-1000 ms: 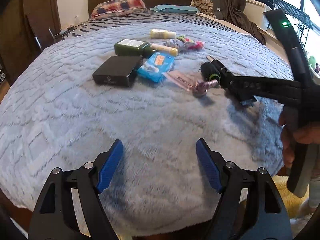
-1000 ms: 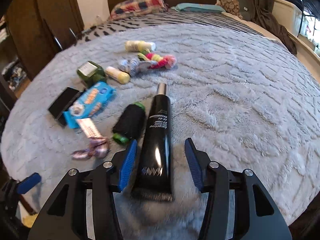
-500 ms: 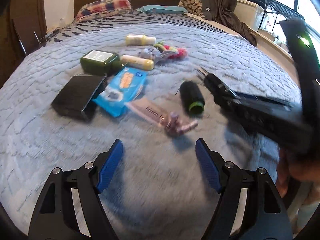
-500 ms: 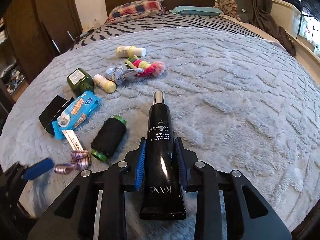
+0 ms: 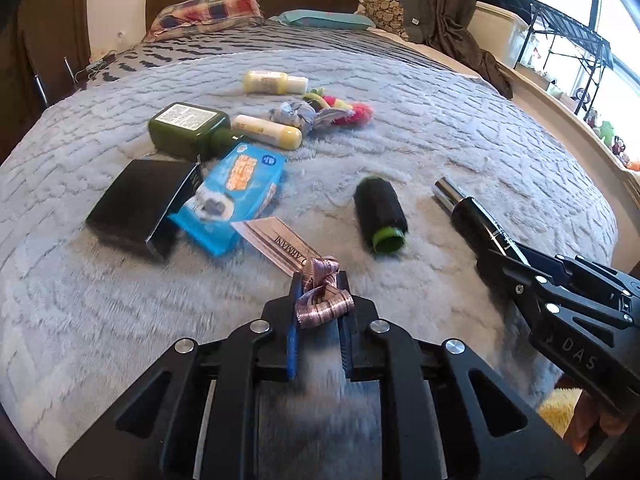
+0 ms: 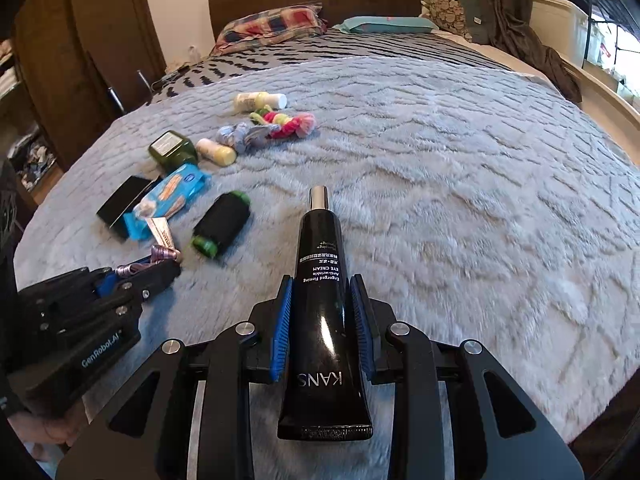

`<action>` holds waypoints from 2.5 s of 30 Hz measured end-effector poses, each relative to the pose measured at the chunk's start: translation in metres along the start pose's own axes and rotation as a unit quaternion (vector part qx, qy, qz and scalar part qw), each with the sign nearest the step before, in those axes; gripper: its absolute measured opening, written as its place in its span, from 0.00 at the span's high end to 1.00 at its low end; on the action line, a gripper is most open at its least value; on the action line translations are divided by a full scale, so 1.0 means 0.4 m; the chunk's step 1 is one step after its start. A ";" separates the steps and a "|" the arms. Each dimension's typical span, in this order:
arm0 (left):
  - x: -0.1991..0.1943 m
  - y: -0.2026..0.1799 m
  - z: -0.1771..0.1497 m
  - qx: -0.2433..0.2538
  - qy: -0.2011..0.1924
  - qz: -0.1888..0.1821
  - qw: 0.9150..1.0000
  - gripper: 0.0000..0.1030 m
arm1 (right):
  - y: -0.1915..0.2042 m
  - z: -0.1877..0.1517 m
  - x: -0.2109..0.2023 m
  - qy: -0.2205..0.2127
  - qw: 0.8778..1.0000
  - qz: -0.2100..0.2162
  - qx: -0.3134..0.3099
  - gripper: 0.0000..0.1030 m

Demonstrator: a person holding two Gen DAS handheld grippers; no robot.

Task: Collect trash
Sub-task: 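Lower the ribbon and tube into the bin and open both tools, then grasp the black box with the left tool while the right tool grasps the black spool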

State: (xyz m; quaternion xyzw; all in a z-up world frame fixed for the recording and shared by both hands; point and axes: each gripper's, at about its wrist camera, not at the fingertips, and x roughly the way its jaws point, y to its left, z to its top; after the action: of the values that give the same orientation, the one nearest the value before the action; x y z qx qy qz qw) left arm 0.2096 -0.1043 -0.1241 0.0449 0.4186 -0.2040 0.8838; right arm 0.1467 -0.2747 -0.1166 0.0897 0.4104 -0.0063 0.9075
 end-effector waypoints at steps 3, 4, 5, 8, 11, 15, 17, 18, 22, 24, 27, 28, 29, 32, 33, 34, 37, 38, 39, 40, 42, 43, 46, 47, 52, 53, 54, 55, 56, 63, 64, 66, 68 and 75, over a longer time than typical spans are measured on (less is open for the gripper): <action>-0.041 -0.006 -0.034 0.008 -0.003 -0.001 1.000 0.87 | 0.006 -0.025 -0.035 -0.006 1.000 0.002 0.000 0.71; -0.057 -0.009 -0.048 0.011 -0.005 0.001 1.000 0.87 | 0.009 -0.037 -0.051 -0.007 1.000 0.002 -0.001 0.71; -0.072 -0.013 -0.062 0.013 -0.006 0.001 1.000 0.87 | 0.012 -0.048 -0.065 -0.008 1.000 0.002 -0.001 0.71; -0.124 -0.020 -0.109 0.014 -0.010 -0.004 1.000 0.87 | 0.023 -0.084 -0.109 -0.011 1.000 0.004 -0.006 0.71; -0.182 -0.023 -0.160 0.010 -0.016 -0.005 1.000 0.87 | 0.036 -0.124 -0.152 -0.012 1.000 0.008 -0.012 0.72; -0.249 -0.022 -0.227 0.005 -0.022 -0.005 1.000 0.87 | 0.052 -0.191 -0.208 -0.007 1.000 0.020 -0.021 0.72; -0.277 -0.022 -0.260 0.003 -0.021 -0.006 1.000 0.87 | 0.059 -0.229 -0.237 -0.005 0.999 0.030 -0.023 0.72; -0.290 -0.022 -0.280 0.002 -0.020 -0.007 1.000 0.87 | 0.063 -0.245 -0.247 -0.003 0.999 0.033 -0.025 0.72; -0.320 -0.034 -0.352 0.004 -0.007 -0.017 1.000 0.87 | 0.076 -0.315 -0.277 0.017 0.998 0.046 -0.038 0.72; -0.323 -0.041 -0.386 0.005 0.003 -0.022 1.000 0.87 | 0.079 -0.345 -0.283 0.030 0.997 0.051 -0.040 0.72; -0.304 -0.043 -0.433 0.001 0.025 -0.025 0.999 0.87 | 0.078 -0.391 -0.273 0.057 0.996 0.055 -0.037 0.72; -0.292 -0.044 -0.449 -0.001 0.036 -0.026 0.999 0.87 | 0.076 -0.408 -0.264 0.068 0.995 0.058 -0.035 0.72; -0.279 -0.046 -0.466 -0.002 0.047 -0.029 0.998 0.87 | 0.074 -0.423 -0.255 0.078 0.995 0.061 -0.033 0.72; -0.240 -0.052 -0.505 -0.004 0.074 -0.035 0.997 0.87 | 0.075 -0.466 -0.214 0.111 0.991 0.063 -0.026 0.72; -0.223 -0.050 -0.520 -0.005 0.085 -0.038 0.996 0.87 | 0.076 -0.478 -0.202 0.119 0.991 0.062 -0.026 0.72; -0.209 -0.051 -0.529 -0.006 0.095 -0.039 0.995 0.87 | 0.077 -0.492 -0.184 0.130 0.989 0.062 -0.026 0.72; -0.157 -0.050 -0.562 -0.007 0.126 -0.041 0.991 0.87 | 0.074 -0.523 -0.134 0.160 0.985 0.070 -0.015 0.72; -0.139 -0.049 -0.573 -0.009 0.137 -0.043 0.990 0.87 | 0.072 -0.531 -0.118 0.169 0.983 0.070 -0.011 0.72; -0.123 -0.048 -0.581 -0.010 0.148 -0.044 0.988 0.87 | 0.069 -0.539 -0.100 0.178 0.982 0.069 -0.007 0.72; -0.103 -0.046 -0.590 -0.013 0.160 -0.046 0.986 0.87 | 0.066 -0.550 -0.076 0.190 0.980 0.067 -0.003 0.72; -0.066 -0.041 -0.608 -0.020 0.180 -0.049 0.982 0.87 | 0.062 -0.565 -0.037 0.210 0.976 0.065 0.003 0.72; -0.049 -0.039 -0.614 -0.022 0.189 -0.050 0.980 0.87 | 0.061 -0.569 -0.024 0.214 0.975 0.064 0.005 0.72; -0.008 -0.036 -0.629 -0.027 0.206 -0.052 0.977 0.87 | 0.060 -0.575 0.002 0.222 0.973 0.059 0.008 0.71; -0.001 -0.035 -0.634 -0.027 0.208 -0.052 0.976 0.86 | 0.060 -0.574 0.008 0.223 0.973 0.058 0.008 0.71; 0.024 -0.033 -0.642 -0.029 0.213 -0.049 0.975 0.81 | 0.060 -0.546 0.031 0.216 0.975 0.053 0.011 0.70; 0.024 -0.031 -0.642 -0.030 0.213 -0.048 0.975 0.75 | 0.058 -0.540 0.030 0.213 0.976 0.051 0.012 0.68; 0.024 -0.029 -0.643 -0.032 0.212 -0.047 0.976 0.67 | 0.055 -0.532 0.028 0.209 0.976 0.049 0.014 0.65; 0.023 -0.025 -0.642 -0.035 0.210 -0.047 0.976 0.63 | 0.046 -0.530 0.021 0.207 0.977 0.049 0.016 0.58; 0.018 -0.021 -0.640 -0.037 0.208 -0.046 0.976 0.58 | 0.040 -0.523 0.016 0.202 0.978 0.049 0.021 0.52; -0.048 -0.006 -0.589 -0.037 0.163 -0.028 0.986 0.35 | 0.008 -0.455 -0.043 0.144 0.988 0.032 0.035 0.21; -0.066 -0.006 -0.575 -0.036 0.149 -0.028 0.988 0.33 | 0.006 -0.437 -0.066 0.124 0.991 0.027 0.034 0.16; -0.107 -0.002 -0.541 -0.030 0.109 -0.022 0.993 0.26 | 0.003 -0.405 -0.106 0.087 0.996 0.023 0.029 0.12; -0.148 0.001 -0.510 -0.023 0.073 -0.007 0.997 0.24 | 0.010 -0.364 -0.151 0.051 0.998 0.016 0.021 0.09; -0.233 0.045 -0.384 -0.025 0.002 0.032 0.999 0.18 | 0.047 -0.213 -0.211 -0.024 1.000 -0.003 -0.013 0.07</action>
State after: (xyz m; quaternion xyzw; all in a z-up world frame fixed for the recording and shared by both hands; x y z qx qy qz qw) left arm 0.0532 -0.0193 -0.1540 0.0366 0.4238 -0.1653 0.8898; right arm 0.0291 -0.2472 -0.1059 0.0759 0.3887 -0.0060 0.9182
